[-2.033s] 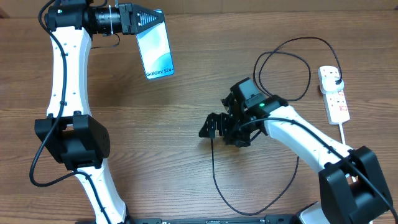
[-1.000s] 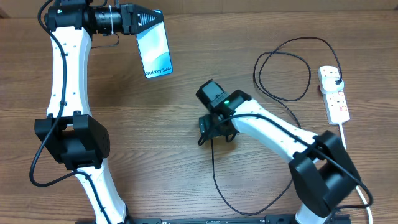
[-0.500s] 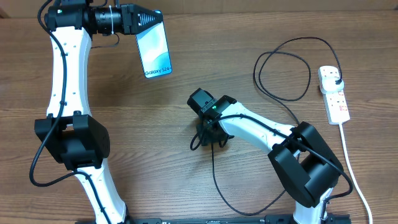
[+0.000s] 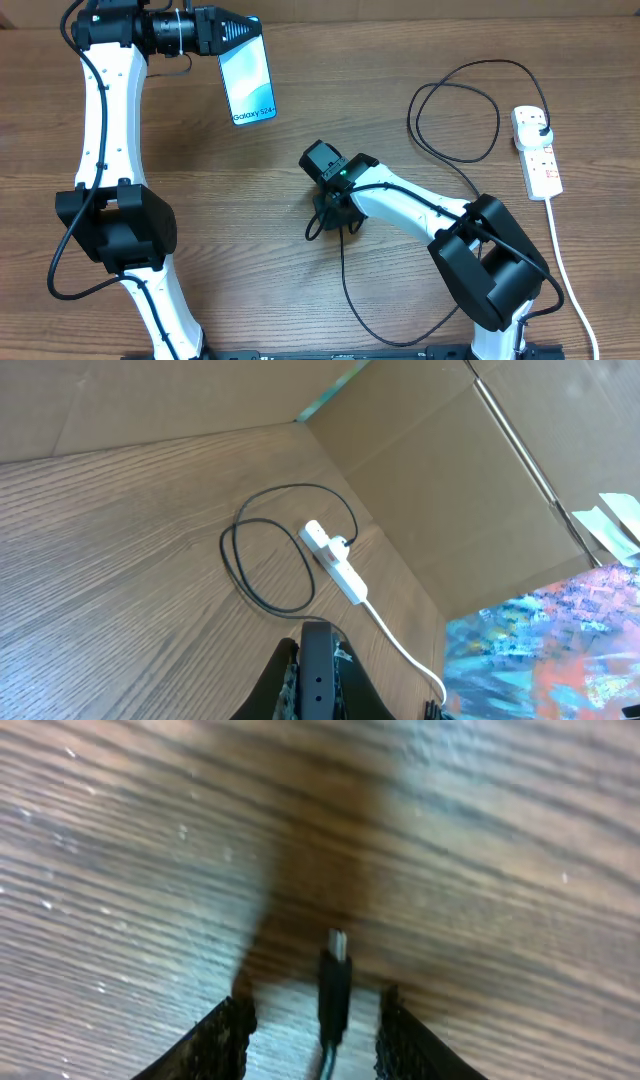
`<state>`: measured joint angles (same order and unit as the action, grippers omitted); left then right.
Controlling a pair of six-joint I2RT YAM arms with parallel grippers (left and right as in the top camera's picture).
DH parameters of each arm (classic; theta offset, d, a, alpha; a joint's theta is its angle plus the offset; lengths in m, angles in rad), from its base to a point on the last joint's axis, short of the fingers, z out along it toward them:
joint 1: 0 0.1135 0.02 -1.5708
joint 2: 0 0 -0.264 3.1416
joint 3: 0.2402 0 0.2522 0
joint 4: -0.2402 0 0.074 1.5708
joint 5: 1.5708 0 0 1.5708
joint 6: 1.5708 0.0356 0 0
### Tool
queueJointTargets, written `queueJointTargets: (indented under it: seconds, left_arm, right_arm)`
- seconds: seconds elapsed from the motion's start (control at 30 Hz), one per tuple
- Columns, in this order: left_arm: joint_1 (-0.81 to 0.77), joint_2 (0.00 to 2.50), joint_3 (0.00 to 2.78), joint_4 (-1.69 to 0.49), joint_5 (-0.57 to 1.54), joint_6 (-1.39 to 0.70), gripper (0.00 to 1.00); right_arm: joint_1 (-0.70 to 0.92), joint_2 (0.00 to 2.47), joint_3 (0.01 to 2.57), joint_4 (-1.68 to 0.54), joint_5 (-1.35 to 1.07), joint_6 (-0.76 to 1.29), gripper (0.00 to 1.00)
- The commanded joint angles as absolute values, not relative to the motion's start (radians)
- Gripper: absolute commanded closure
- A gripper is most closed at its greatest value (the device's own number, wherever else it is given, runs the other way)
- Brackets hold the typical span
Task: Plug charger to phone and switch on socket
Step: 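Close the right gripper on the USB-C plug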
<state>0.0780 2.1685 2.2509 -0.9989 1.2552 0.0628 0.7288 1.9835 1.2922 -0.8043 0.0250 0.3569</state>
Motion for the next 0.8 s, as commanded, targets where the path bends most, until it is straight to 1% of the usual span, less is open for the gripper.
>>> queueJointTargets:
  seconds: [0.0, 0.03, 0.07, 0.53, 0.77]
  left_arm:
    - [0.078, 2.171, 2.259, -0.993, 1.284, 0.075, 0.96]
    - [0.078, 2.171, 2.259, -0.993, 1.284, 0.075, 0.96]
    - [0.078, 2.171, 2.259, -0.993, 1.284, 0.075, 0.96]
    - [0.078, 2.171, 2.259, -0.994, 1.283, 0.075, 0.96]
    - [0.078, 2.171, 2.259, -0.994, 1.283, 0.075, 0.96]
  right_arm:
    - [0.728, 2.011, 1.311, -0.798, 0.006, 0.339, 0.61]
    - [0.728, 2.013, 1.311, -0.798, 0.006, 0.339, 0.65]
    - [0.728, 2.013, 1.311, -0.798, 0.006, 0.339, 0.66]
    - [0.728, 2.024, 1.31, -0.858, -0.01, 0.341, 0.65]
    - [0.728, 2.024, 1.31, -0.832, -0.01, 0.342, 0.72]
